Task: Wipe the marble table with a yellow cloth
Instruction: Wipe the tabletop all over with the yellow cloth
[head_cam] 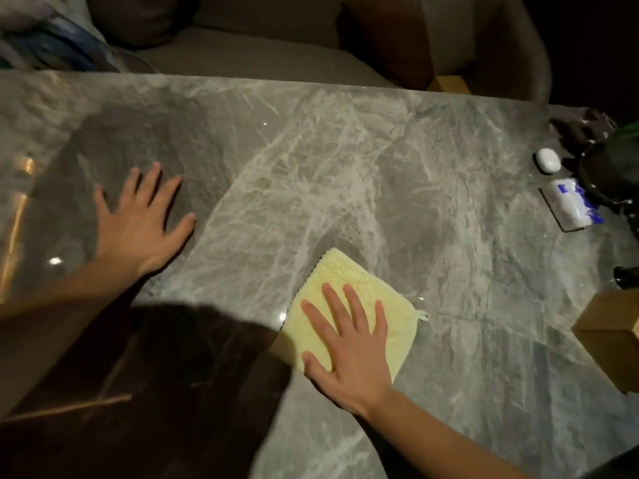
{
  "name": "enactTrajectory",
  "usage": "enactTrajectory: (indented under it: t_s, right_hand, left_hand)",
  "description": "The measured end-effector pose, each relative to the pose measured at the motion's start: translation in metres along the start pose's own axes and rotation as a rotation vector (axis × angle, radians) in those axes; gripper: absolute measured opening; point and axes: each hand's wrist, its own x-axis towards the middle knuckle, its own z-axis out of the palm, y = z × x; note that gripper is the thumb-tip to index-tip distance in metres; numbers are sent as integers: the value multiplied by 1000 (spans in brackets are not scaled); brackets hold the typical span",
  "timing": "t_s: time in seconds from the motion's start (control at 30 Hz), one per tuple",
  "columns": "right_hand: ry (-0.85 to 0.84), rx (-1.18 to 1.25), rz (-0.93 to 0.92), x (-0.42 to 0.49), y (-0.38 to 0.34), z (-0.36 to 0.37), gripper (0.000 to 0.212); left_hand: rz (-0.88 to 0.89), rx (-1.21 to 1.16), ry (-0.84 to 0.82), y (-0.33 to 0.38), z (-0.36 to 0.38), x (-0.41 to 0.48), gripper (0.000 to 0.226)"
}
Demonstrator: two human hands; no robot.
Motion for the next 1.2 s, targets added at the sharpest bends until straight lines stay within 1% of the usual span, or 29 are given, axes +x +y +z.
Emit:
enactTrajectory:
  t_s: [0.13, 0.23, 0.3, 0.37, 0.43, 0.6, 0.7, 0.83, 0.93, 1.07, 1.13, 1.2]
  right_hand:
    - [-31, 5, -2, 66, -1, -13, 59]
    - [6, 11, 41, 139, -2, -26, 58]
    - [28, 16, 81, 188, -2, -35, 57]
    - [57, 25, 114, 233, 0, -42, 56]
    - [81, 27, 134, 272, 2, -47, 56]
    - [121, 25, 182, 350, 7, -61, 56]
    - [125, 13, 183, 377, 8, -66, 58]
    - [109, -8, 162, 375, 8, -66, 59]
    - [76, -21, 111, 346, 0, -61, 61]
    - [25, -7, -40, 262, -21, -46, 69]
    - [-3, -10, -116, 212, -31, -36, 67]
    - [-26, -2, -176, 162, -44, -25, 65]
  left_hand:
    - [-15, 25, -26, -9, 11, 0, 73]
    - [-58, -3, -12, -8, 13, 2, 74]
    - [-40, -7, 11, -8, 14, 2, 74]
    - [3, 3, 1, -10, 13, 1, 73]
    - [6, -1, -3, -11, 11, 0, 72]
    - [-4, -14, -21, -11, 7, 0, 73]
    - [-12, -36, -22, -12, 7, 0, 72]
    - [-2, -33, -19, -13, 8, -2, 72]
    - [-7, -24, -22, -14, 9, -1, 73]
    - [-20, -19, -9, -12, 10, 1, 72]
    - [-21, -8, 14, -11, 10, 0, 70]
    - [-16, 5, -3, -13, 10, 0, 71]
